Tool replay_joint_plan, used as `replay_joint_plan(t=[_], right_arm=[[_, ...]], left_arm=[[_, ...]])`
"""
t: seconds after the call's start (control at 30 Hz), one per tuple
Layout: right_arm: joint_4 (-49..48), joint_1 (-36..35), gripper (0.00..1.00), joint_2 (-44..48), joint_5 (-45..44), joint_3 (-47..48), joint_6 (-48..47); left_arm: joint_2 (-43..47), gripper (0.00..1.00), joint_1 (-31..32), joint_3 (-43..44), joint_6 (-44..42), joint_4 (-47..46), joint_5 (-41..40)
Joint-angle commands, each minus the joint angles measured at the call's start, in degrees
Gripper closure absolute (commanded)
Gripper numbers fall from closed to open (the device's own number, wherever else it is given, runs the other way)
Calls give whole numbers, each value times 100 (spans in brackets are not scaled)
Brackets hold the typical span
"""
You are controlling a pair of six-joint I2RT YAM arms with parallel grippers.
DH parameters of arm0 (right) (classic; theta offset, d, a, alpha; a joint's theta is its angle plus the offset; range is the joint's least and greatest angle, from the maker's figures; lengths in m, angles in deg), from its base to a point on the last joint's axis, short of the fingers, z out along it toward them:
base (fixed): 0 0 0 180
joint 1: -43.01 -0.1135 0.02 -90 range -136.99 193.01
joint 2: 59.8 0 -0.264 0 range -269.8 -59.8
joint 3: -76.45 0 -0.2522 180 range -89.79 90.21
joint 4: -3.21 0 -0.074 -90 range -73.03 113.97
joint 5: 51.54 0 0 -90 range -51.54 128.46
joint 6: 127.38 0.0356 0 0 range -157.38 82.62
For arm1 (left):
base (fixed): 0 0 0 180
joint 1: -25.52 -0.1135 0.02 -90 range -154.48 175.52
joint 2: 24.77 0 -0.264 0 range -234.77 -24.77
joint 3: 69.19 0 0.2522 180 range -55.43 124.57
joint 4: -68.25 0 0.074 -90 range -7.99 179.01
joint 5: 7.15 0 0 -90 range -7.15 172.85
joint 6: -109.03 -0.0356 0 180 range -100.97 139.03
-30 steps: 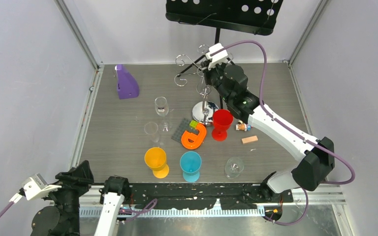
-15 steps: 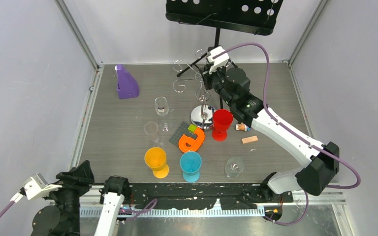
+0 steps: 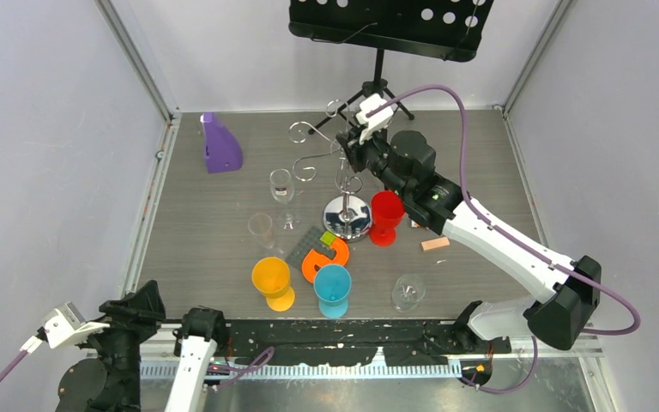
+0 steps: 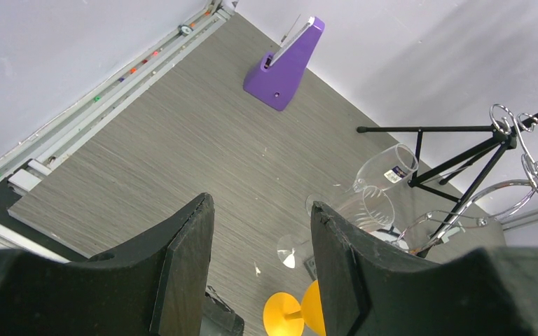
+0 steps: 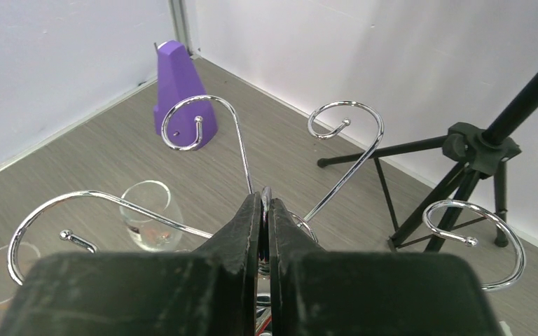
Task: Place the wine glass upside down on the wine glass rack
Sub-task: Place the wine rack at the center of the board.
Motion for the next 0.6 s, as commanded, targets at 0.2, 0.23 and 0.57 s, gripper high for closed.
replay_joint_plan(t=[0.2, 0.23, 0.57], right_arm=[[-970, -313, 95, 818, 107, 14, 209], [-941, -337, 95, 856, 94, -8, 209], [-662, -547, 95, 950, 138, -26, 218]], left_arm=[[101, 47, 23, -42, 90, -124, 35], [101, 48, 23, -54, 97, -124, 40], [133, 47, 23, -81, 117, -116, 49]])
